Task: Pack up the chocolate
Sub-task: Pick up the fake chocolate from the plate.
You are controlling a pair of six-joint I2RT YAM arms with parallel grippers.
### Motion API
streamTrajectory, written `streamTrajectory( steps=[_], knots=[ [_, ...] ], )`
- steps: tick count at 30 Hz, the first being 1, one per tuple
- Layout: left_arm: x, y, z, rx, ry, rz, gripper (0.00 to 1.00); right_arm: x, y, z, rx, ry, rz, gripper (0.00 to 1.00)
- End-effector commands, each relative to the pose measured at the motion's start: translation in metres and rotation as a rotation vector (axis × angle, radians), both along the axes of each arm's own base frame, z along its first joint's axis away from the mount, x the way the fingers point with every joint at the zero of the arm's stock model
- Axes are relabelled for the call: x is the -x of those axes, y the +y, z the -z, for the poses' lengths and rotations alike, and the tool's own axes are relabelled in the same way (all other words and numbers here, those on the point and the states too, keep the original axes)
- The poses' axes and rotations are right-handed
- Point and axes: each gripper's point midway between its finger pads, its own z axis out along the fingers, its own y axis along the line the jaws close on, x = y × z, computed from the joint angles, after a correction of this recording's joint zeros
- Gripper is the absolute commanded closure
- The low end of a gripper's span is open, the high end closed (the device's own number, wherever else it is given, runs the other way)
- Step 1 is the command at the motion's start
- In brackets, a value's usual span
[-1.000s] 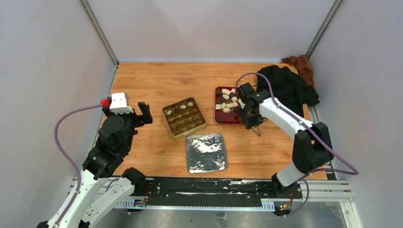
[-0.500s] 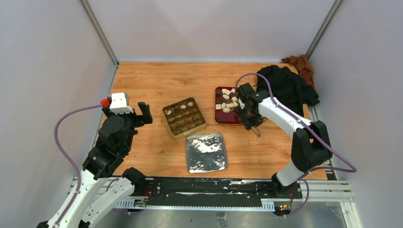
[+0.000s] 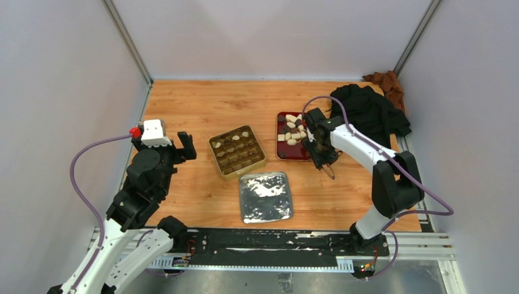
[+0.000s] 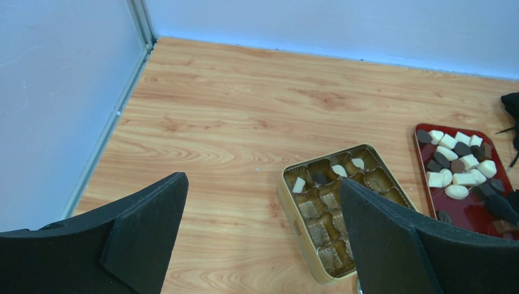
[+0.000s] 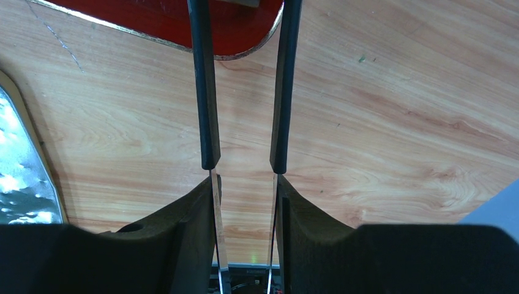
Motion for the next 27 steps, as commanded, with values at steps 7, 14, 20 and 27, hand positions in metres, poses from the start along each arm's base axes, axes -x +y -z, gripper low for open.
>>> streamTrajectory(
  steps=[7,14,20,27],
  knots=[
    [-0.001,0.001,-0.003,0.010,-0.021,-0.008,0.00,-0.005,-0.003,-0.002,0.001,0.018,-0.004,0.59],
    [-0.001,0.001,-0.003,0.011,-0.022,-0.007,0.00,-0.007,-0.003,-0.001,0.002,0.027,-0.007,0.59],
    [-0.001,0.001,-0.003,0.011,-0.022,-0.007,0.00,-0.006,-0.002,-0.004,-0.013,0.028,-0.010,0.63],
    [-0.001,0.001,-0.003,0.011,-0.022,-0.008,0.00,-0.003,-0.001,-0.013,-0.030,0.011,-0.009,0.68]
  ],
)
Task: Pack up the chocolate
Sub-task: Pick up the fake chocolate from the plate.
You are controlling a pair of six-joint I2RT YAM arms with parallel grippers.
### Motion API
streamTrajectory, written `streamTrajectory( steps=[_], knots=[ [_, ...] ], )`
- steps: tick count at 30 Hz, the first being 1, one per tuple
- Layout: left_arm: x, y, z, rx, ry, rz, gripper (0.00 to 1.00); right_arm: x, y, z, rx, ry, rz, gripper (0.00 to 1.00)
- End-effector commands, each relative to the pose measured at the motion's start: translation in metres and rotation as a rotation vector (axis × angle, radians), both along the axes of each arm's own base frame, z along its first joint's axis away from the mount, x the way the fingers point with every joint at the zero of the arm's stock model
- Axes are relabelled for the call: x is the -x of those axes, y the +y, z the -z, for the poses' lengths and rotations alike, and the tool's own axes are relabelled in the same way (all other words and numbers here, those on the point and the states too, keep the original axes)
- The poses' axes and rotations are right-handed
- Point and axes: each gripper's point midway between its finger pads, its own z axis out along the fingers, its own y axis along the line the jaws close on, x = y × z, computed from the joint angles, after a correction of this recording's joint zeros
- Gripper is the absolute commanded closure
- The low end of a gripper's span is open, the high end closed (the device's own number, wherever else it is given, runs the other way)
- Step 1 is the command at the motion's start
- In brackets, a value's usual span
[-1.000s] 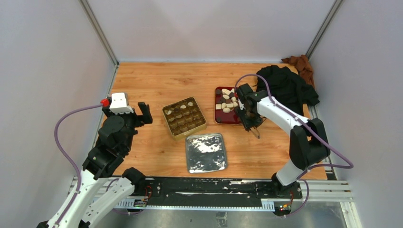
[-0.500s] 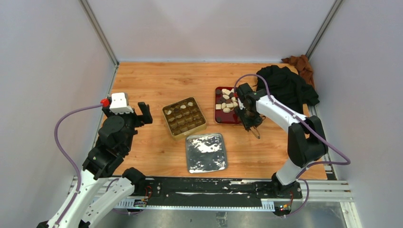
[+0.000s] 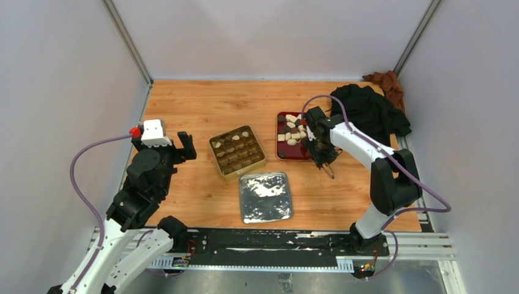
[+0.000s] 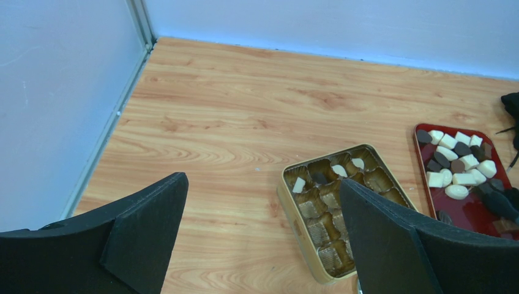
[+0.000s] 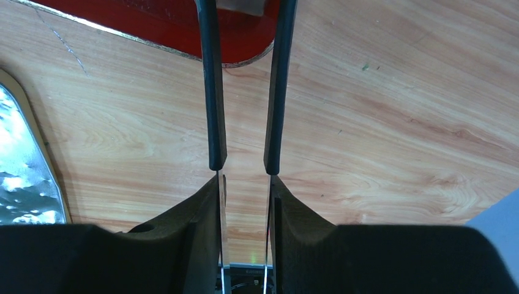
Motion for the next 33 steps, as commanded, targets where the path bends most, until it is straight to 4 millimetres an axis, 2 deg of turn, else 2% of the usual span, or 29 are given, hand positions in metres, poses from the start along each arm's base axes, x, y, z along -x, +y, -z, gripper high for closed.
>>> streamTrajectory(
  steps=[1,19,28,33],
  knots=[
    [-0.001,0.001,-0.003,0.011,-0.022,-0.008,0.00,0.000,-0.002,-0.018,-0.021,-0.019,0.001,0.69],
    [-0.001,0.002,-0.003,0.010,-0.021,-0.010,0.00,-0.001,0.003,-0.051,-0.050,-0.094,-0.009,0.70],
    [0.000,0.002,-0.004,0.012,-0.024,-0.011,0.00,-0.002,0.019,-0.069,-0.066,-0.132,-0.046,0.71],
    [-0.001,0.002,-0.003,0.012,-0.022,-0.011,0.00,-0.004,0.035,-0.078,-0.082,-0.153,-0.083,0.71]
  ],
)
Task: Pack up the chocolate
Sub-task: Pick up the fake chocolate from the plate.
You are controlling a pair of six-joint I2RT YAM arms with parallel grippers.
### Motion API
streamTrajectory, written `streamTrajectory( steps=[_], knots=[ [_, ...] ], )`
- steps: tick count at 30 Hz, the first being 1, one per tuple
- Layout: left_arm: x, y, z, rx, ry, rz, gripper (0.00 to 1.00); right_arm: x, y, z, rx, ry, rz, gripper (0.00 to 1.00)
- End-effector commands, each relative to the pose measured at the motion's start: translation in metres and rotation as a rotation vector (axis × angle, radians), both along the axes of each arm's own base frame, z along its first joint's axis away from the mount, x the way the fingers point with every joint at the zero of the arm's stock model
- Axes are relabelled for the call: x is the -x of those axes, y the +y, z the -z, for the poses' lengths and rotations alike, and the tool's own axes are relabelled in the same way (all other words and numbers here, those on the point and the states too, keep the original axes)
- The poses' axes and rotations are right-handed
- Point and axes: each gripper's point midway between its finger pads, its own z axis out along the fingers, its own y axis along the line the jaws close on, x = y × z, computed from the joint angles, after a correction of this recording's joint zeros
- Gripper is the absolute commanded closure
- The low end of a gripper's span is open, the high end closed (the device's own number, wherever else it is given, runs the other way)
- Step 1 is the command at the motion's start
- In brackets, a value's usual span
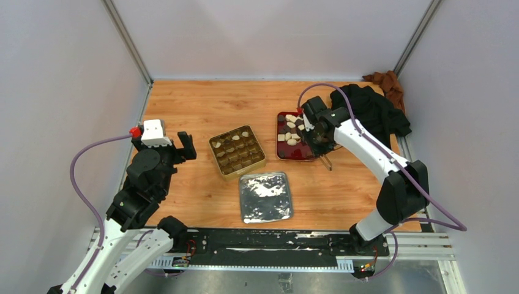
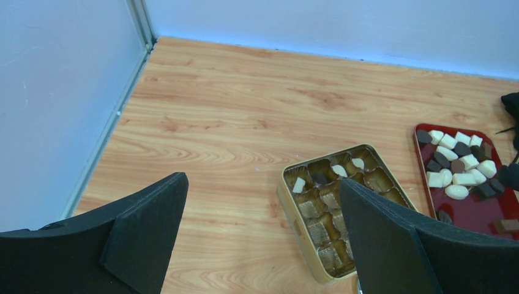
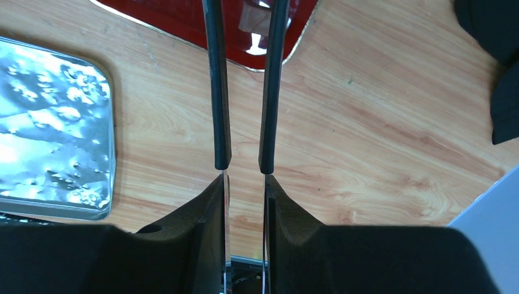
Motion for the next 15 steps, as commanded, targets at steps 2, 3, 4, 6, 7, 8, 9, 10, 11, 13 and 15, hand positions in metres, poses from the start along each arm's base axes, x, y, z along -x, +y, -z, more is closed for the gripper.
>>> streamTrajectory(
  steps=[2,3,4,6,7,8,9,10,11,13,15],
  knots=[
    [-0.001,0.002,-0.003,0.012,-0.022,-0.010,0.00,0.001,0.020,-0.022,-0.018,-0.041,-0.043,0.71],
    [-0.001,0.002,-0.003,0.012,-0.022,-0.011,0.00,0.001,0.026,-0.023,-0.022,-0.045,-0.054,0.71],
    [-0.001,0.002,-0.003,0.012,-0.022,-0.010,0.00,0.000,0.029,-0.025,-0.025,-0.048,-0.059,0.71],
    [-0.001,0.002,-0.003,0.012,-0.021,-0.010,0.00,-0.001,0.037,-0.025,-0.028,-0.050,-0.077,0.71],
    [-0.001,0.002,-0.003,0.012,-0.021,-0.009,0.00,-0.001,0.042,-0.025,-0.029,-0.050,-0.085,0.70],
    [-0.001,0.002,-0.003,0.011,-0.021,-0.009,0.00,-0.001,0.046,-0.025,-0.029,-0.049,-0.095,0.71],
    [-0.001,0.002,-0.004,0.013,-0.023,-0.010,0.00,-0.001,0.052,-0.025,-0.030,-0.048,-0.110,0.71],
    [0.000,0.002,-0.004,0.013,-0.023,-0.008,0.00,-0.001,0.057,-0.025,-0.031,-0.050,-0.121,0.70],
    [0.000,0.002,-0.004,0.014,-0.024,-0.008,0.00,-0.002,0.062,-0.025,-0.033,-0.051,-0.130,0.71],
    [-0.001,0.002,-0.003,0.012,-0.022,-0.008,0.00,-0.002,0.071,-0.025,-0.033,-0.050,-0.150,0.71],
    [-0.001,0.002,-0.003,0.013,-0.022,-0.008,0.00,-0.003,0.079,-0.025,-0.035,-0.052,-0.166,0.71]
  ],
)
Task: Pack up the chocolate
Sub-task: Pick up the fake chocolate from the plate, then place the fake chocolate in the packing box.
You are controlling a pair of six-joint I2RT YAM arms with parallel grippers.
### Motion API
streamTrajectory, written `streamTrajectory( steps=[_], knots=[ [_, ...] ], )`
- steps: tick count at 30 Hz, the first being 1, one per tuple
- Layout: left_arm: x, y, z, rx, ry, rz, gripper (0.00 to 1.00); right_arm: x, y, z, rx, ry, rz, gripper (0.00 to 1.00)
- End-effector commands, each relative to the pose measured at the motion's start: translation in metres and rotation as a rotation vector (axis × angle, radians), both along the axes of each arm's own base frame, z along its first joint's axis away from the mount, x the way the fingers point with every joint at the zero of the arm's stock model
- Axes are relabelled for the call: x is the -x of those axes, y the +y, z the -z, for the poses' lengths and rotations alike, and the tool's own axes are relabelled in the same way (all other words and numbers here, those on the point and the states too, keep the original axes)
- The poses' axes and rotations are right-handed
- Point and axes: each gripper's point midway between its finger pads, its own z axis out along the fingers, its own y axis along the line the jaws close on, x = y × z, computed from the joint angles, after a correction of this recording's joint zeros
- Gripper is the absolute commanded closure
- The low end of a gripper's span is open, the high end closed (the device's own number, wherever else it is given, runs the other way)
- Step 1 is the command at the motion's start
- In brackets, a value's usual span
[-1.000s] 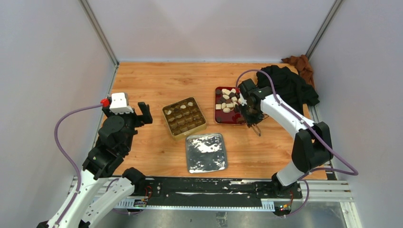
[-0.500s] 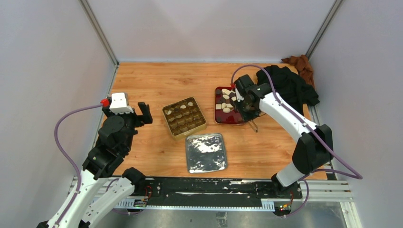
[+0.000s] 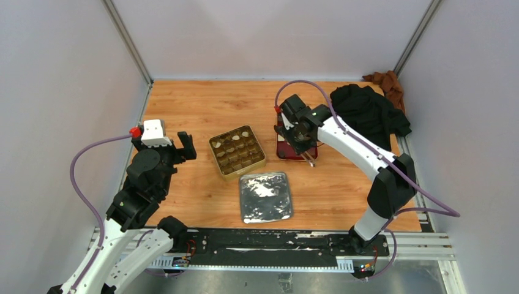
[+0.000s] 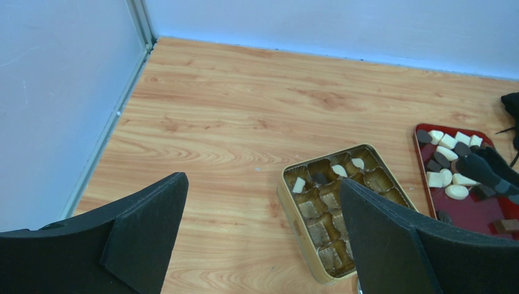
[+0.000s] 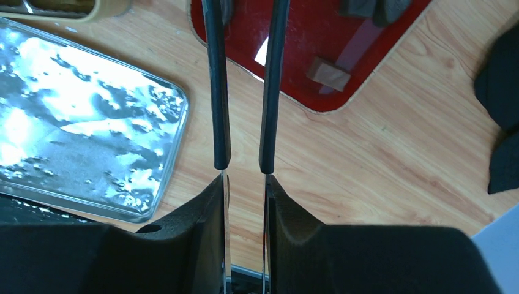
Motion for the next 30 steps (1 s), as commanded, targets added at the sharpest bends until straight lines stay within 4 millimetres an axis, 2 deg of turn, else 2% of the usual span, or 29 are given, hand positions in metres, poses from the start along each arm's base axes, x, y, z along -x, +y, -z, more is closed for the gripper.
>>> streamTrajectory(
  steps=[1,18,30],
  knots=[
    [-0.001,0.002,-0.004,0.012,-0.023,-0.008,0.00,0.001,0.019,-0.003,0.009,0.001,-0.037,0.71],
    [-0.001,0.001,-0.003,0.013,-0.023,-0.004,0.00,0.002,0.081,0.004,-0.025,0.013,-0.160,0.71],
    [0.000,0.001,-0.004,0.015,-0.027,-0.005,0.00,0.001,0.107,0.015,-0.037,0.035,-0.207,0.71]
  ],
)
